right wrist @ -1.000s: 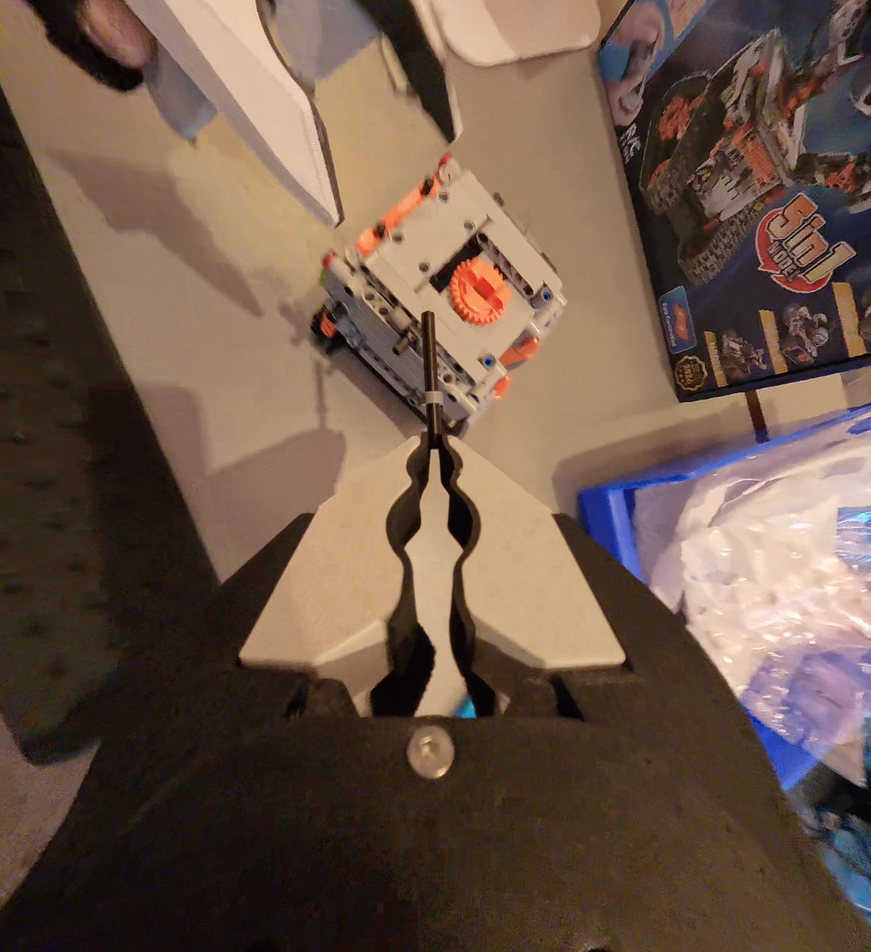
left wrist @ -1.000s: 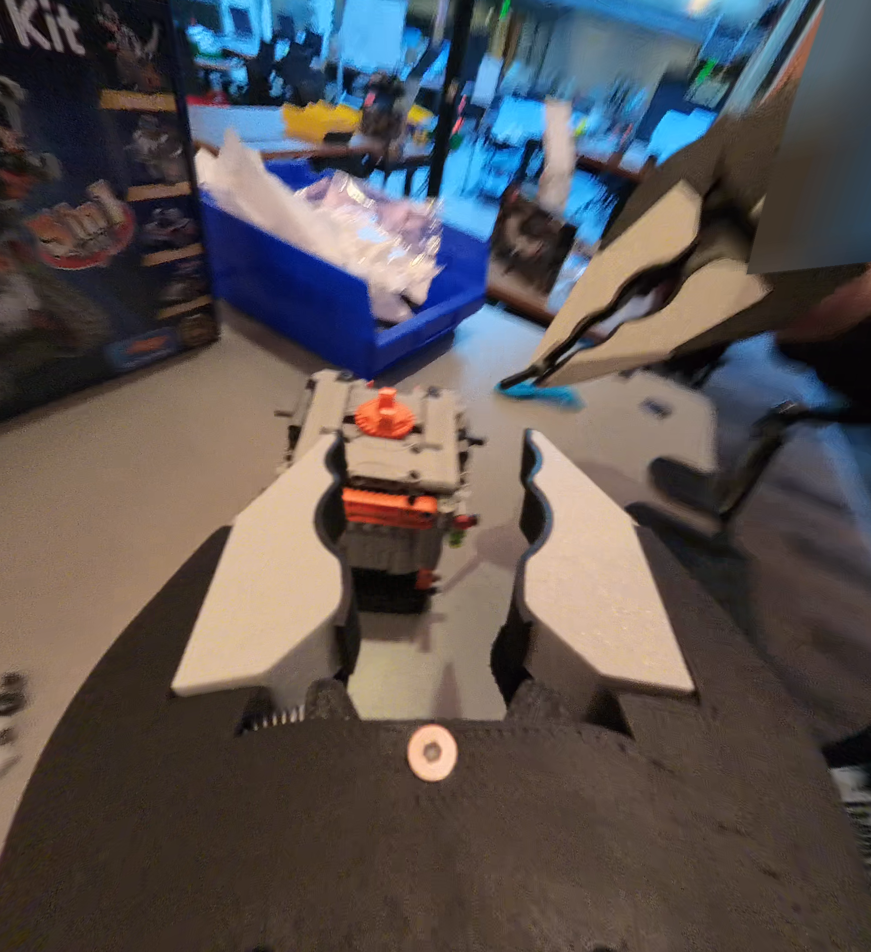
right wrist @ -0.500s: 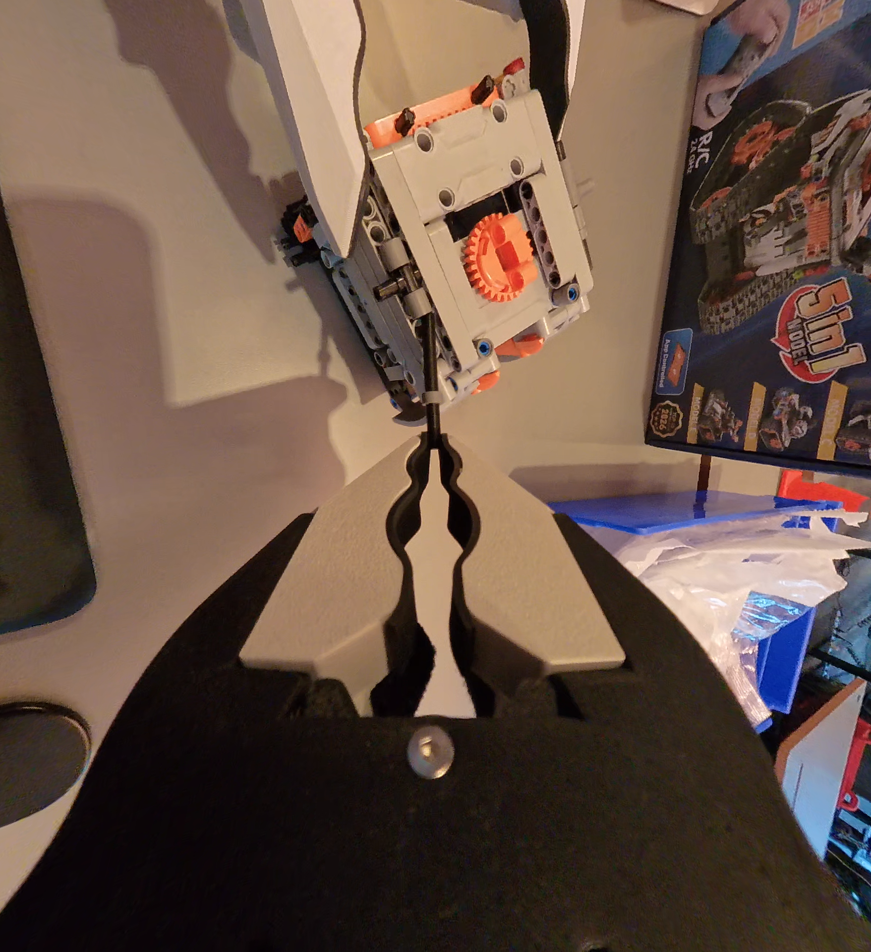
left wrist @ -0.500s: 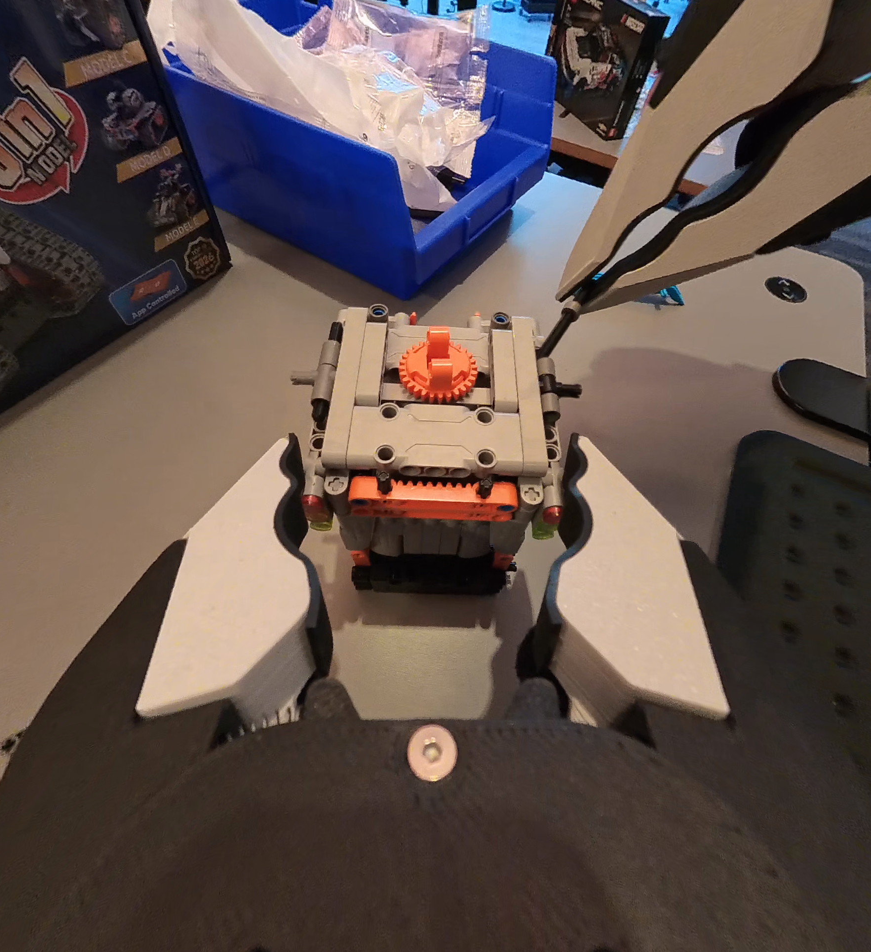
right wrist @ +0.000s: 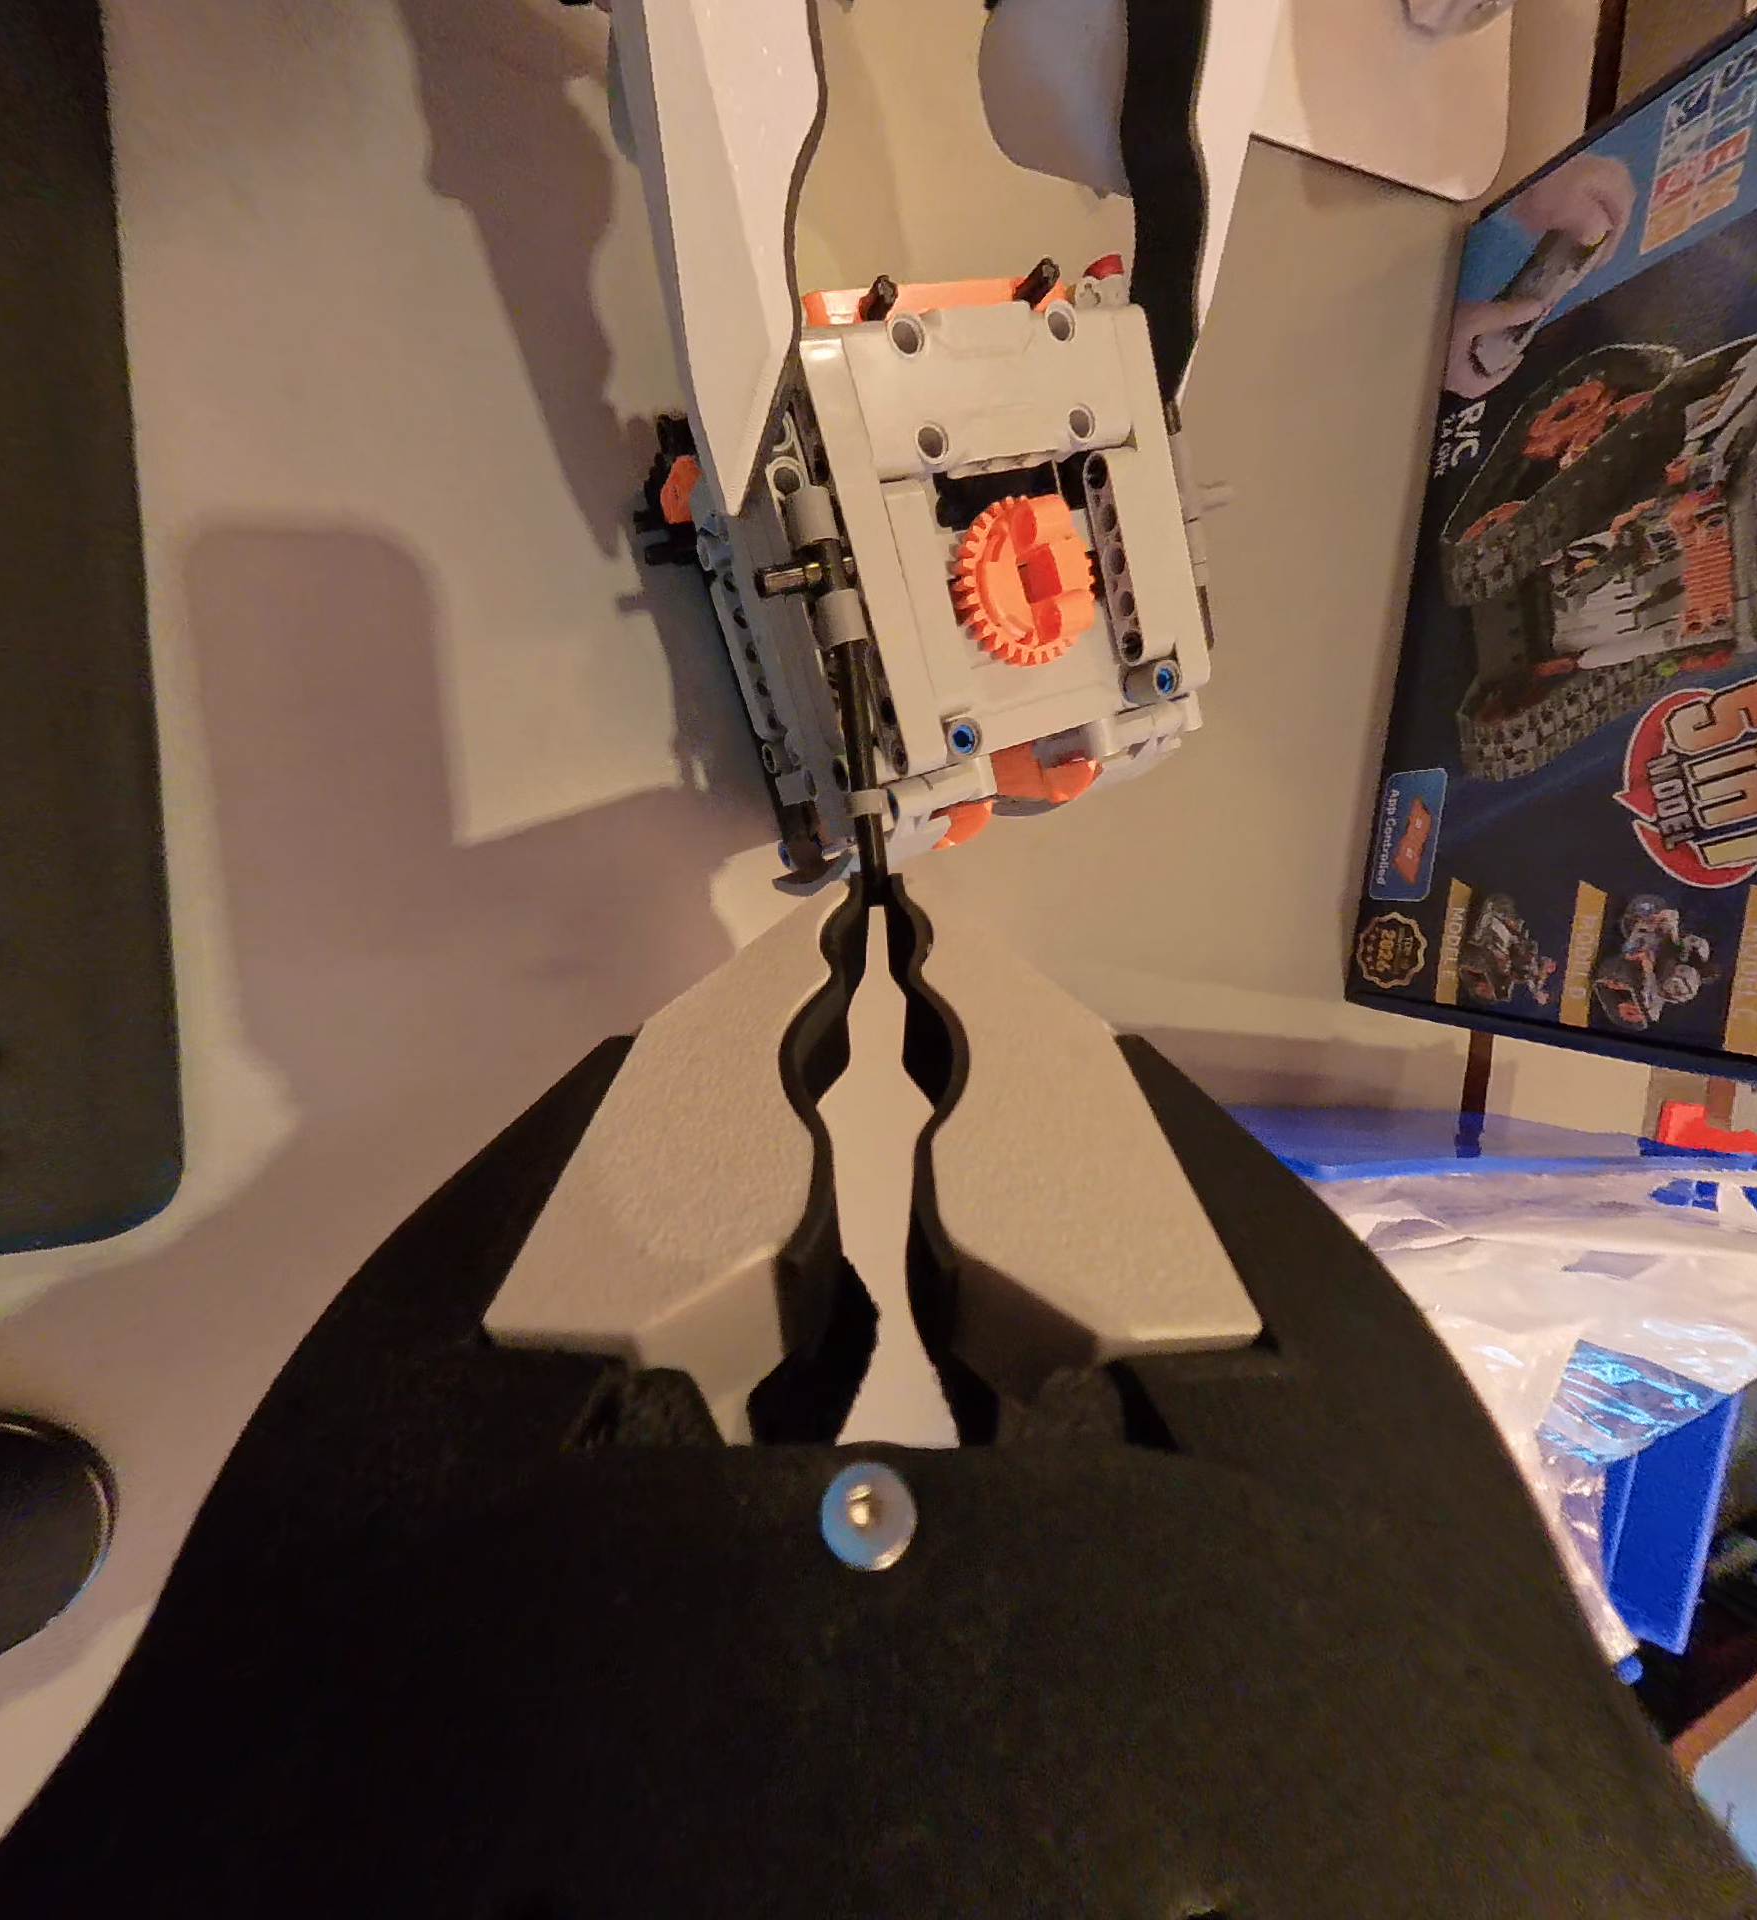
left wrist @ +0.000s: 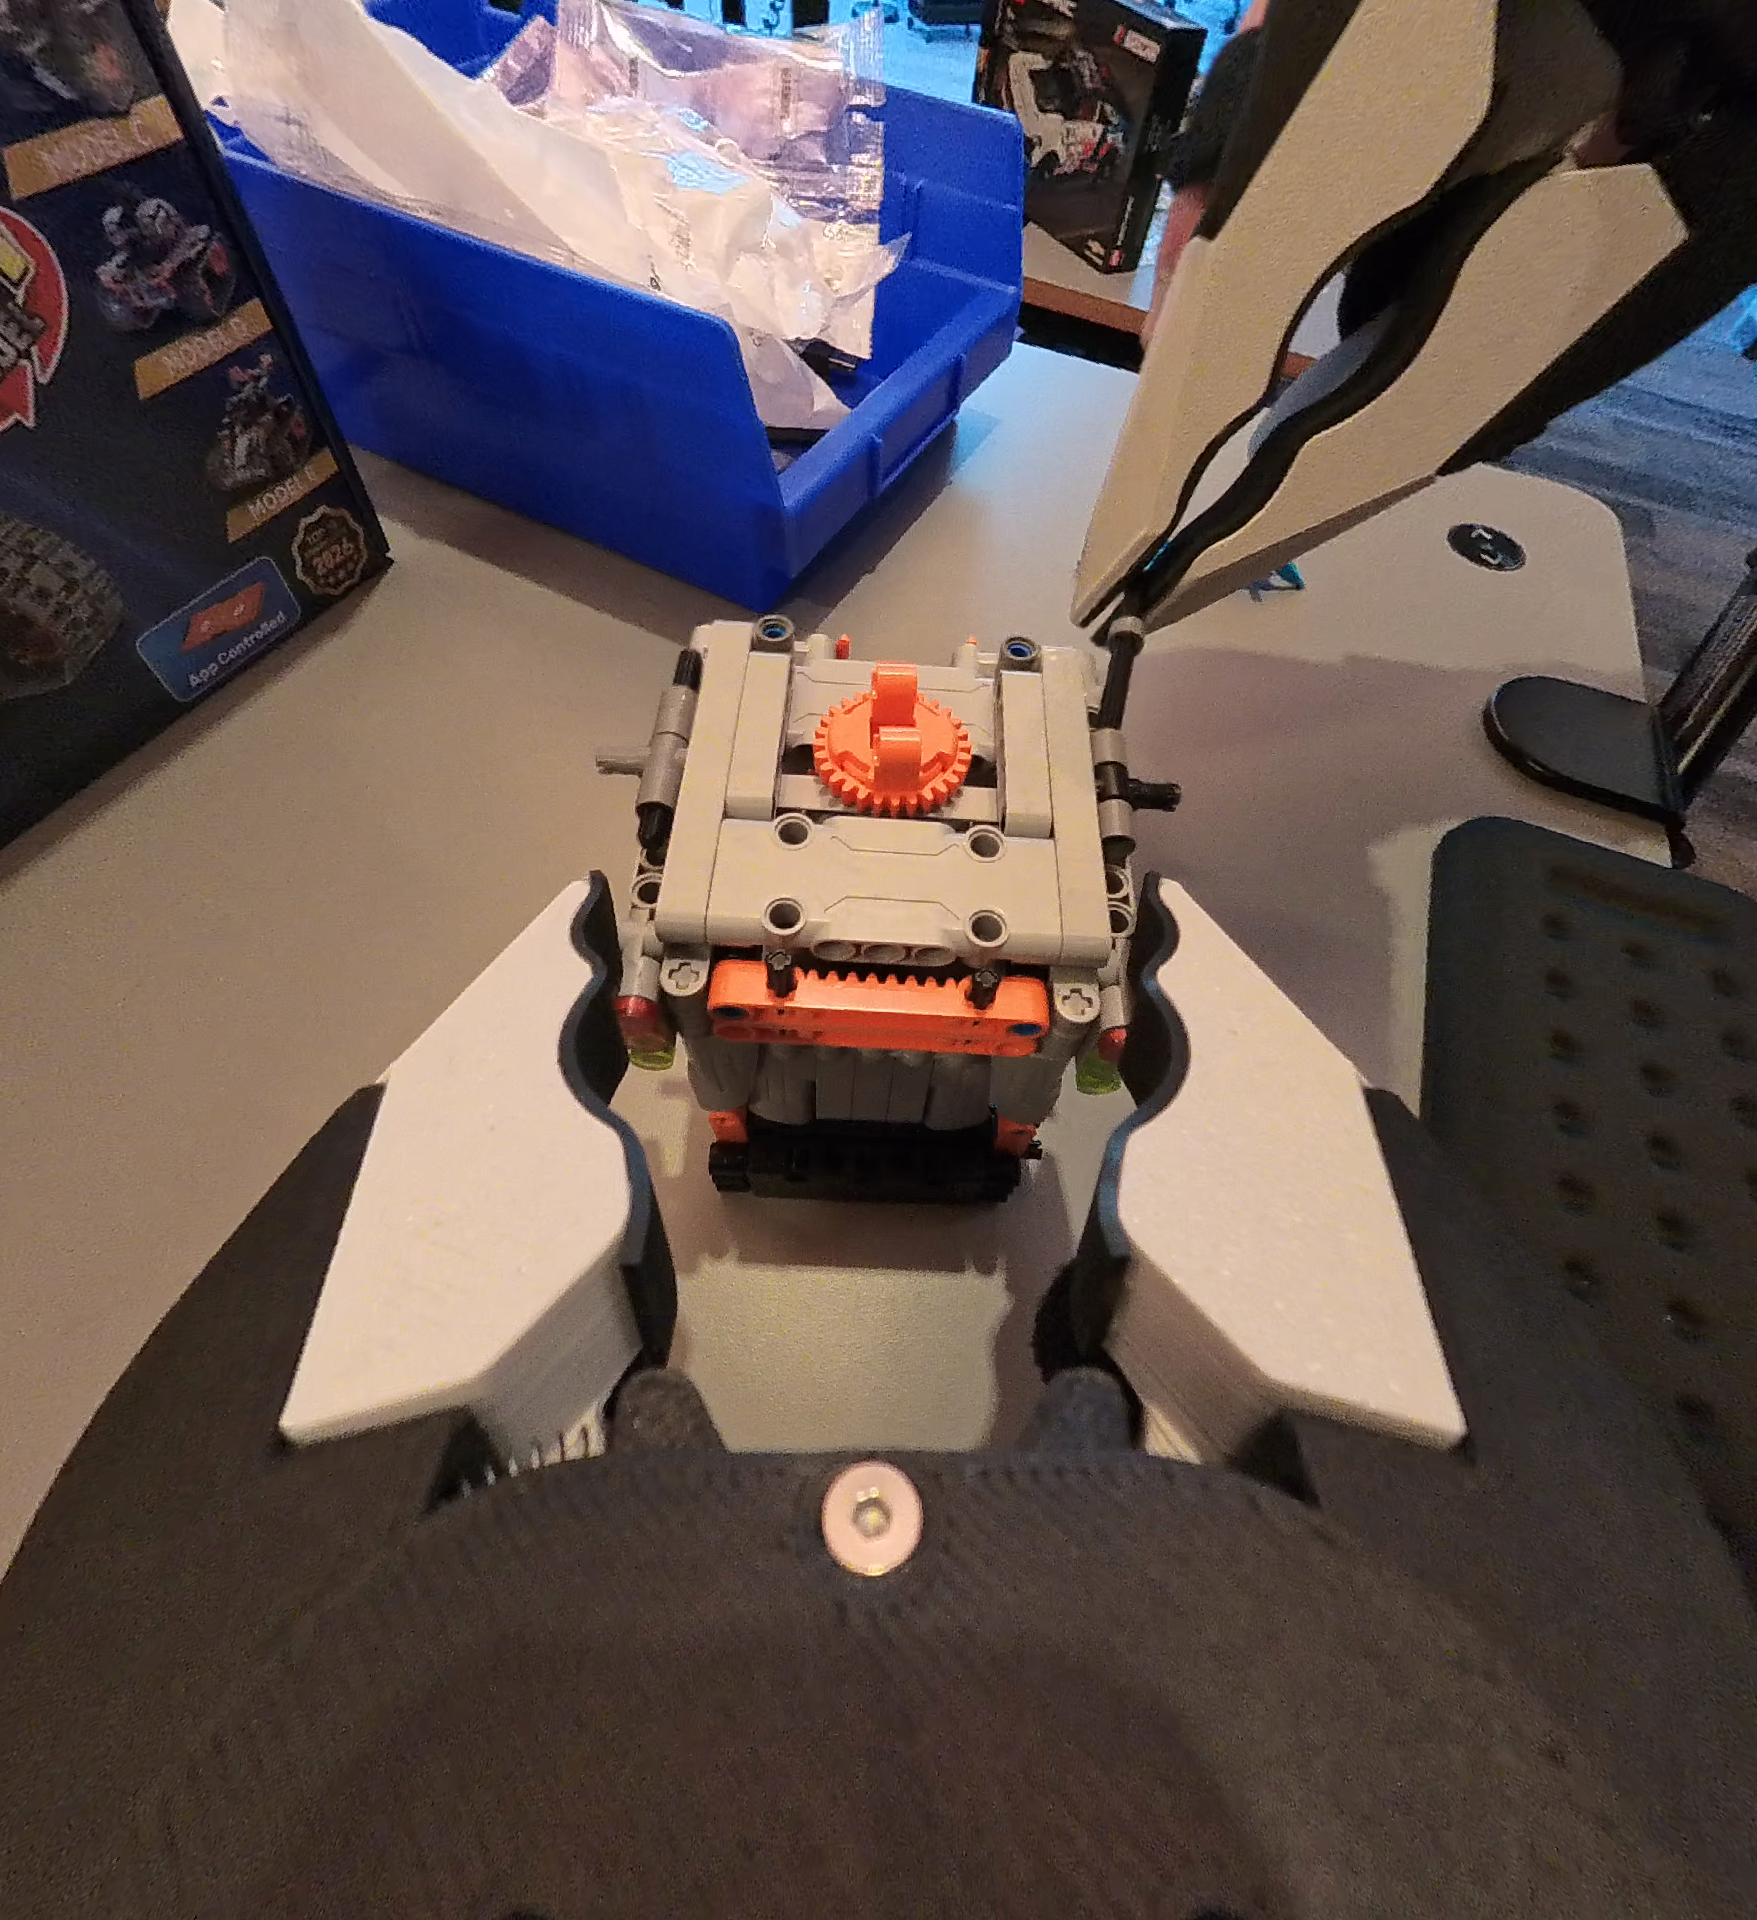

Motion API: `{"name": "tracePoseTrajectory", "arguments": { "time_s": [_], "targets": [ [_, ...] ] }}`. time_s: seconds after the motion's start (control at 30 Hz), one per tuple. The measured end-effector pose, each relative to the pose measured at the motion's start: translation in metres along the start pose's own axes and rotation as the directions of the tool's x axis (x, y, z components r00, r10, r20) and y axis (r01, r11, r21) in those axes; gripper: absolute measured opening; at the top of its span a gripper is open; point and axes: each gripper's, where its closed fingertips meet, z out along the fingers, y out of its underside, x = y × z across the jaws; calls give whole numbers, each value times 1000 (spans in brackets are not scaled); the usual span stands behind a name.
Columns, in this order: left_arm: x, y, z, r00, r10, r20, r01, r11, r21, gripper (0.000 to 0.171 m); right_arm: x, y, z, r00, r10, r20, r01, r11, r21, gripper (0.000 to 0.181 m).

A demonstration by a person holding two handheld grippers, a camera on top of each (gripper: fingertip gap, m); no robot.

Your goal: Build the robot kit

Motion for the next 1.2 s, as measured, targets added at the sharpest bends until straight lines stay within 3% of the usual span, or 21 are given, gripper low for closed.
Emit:
{"name": "tracePoseTrajectory", "arguments": {
  "time_s": [0.33,0.5,0.57,0.73,0.83,0.97,1.1,1.2],
  "targets": [
    [2,1,-1,1000,21,-20,-21,1000,1,96,0,-6,6,999,-45,20,47,996,-76,0],
    [2,1,-1,999,22,-24,-22,1000,5,96,1,-4,4,1000,24,20,-20,989,-148,3],
    [2,0,-1,1000,23,-20,-23,1000,3,96,0,-2,-1,993,117,26,-113,987,-118,15],
    [3,0,-1,1000,23,-13,-22,1000,7,96,1,0,-7,918,394,41,-394,919,-6,10],
    [2,0,-1,1000,16,-12,-16,1000,10,96,-7,-13,-4,905,417,79,-422,905,49,2],
    [4,0,1,1000,28,-10,-28,1000,7,96,-20,-16,5,914,394,95,-396,918,10,0],
    [3,1,-1,1000,28,-13,-28,1000,-1,96,2,-8,-14,867,495,58,-498,864,72,0],
    [3,0,0,1000,25,-11,-25,1000,1,96,-1,-17,-5,867,493,78,-499,862,93,0]
  ]
}}
